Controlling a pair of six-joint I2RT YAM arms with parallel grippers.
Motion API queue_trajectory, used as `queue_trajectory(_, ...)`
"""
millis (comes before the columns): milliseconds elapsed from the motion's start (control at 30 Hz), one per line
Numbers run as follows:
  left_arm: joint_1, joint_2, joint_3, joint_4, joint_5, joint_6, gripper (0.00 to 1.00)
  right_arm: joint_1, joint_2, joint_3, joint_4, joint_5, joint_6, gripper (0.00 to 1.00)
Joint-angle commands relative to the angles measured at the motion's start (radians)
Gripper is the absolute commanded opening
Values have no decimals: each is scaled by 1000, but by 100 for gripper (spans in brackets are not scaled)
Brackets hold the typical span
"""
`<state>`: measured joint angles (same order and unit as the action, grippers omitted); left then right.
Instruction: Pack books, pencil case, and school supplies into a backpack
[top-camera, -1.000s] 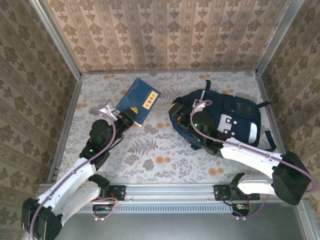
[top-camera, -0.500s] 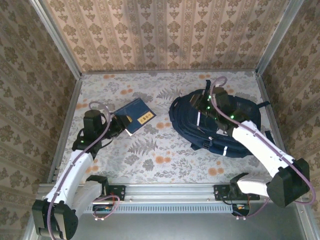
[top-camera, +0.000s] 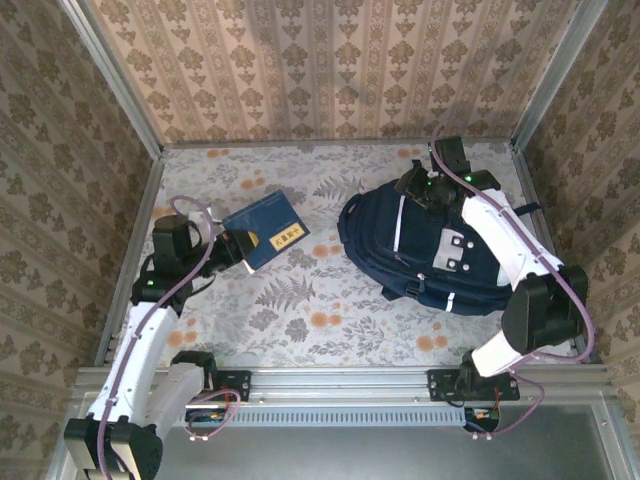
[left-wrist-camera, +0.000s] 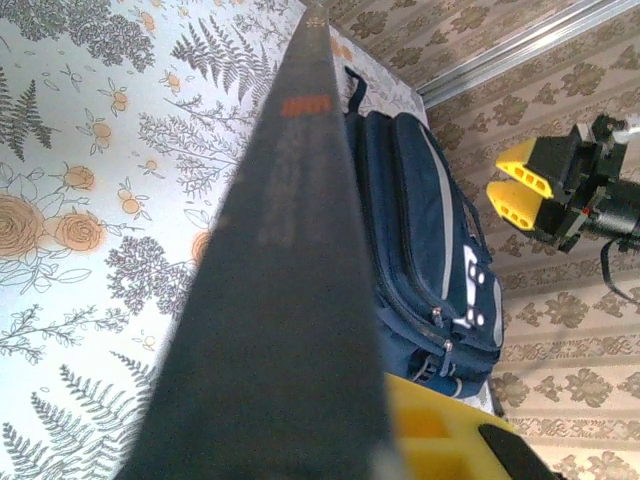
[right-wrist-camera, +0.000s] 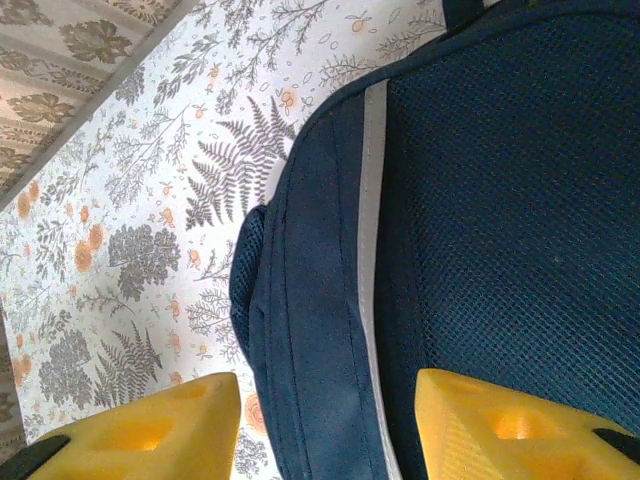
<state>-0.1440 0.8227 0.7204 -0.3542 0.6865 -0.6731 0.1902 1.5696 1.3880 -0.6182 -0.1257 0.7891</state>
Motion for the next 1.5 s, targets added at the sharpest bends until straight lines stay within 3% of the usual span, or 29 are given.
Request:
queue_trajectory(0,4,-22,1,-11,15,60,0,-4,50,34,-43,-64,24,49)
queue_trajectory(133,-3,-20,10,-21,13,65,0,-4,100,37,-34,-80,18,46)
queue_trajectory(233,-8,-21,24,-38,3,76,0,-4,136,22,16,-173,3,42)
queue_trajectory(367,-7,-20,19,-36,-4,73,0,3,187,37,55,-314,-41,27)
queue_trajectory(567,-3,-21,26,-40,-5,61,0,19,211,42,-10,-296,-147,15)
queue_trajectory(667,3,-20,31,-44,-8,51,0,26,194,43,-47,-300,-214,0)
queue_trajectory(867,18,-14,34,-63,-35,37,0,40,88,53,-64,-572,-332,0)
queue_trajectory(1100,26,8,37,-40,-23,-2,0,39,-80,61,-116,-666,-433,0)
queue_trajectory(1300,23,36,8,28,74,-67,0,-18,-147,35,8,-871,-362,0)
queue_trajectory(1467,-7,68,-79,251,197,-220,0,-22,-157,0,151,-991,-268,0)
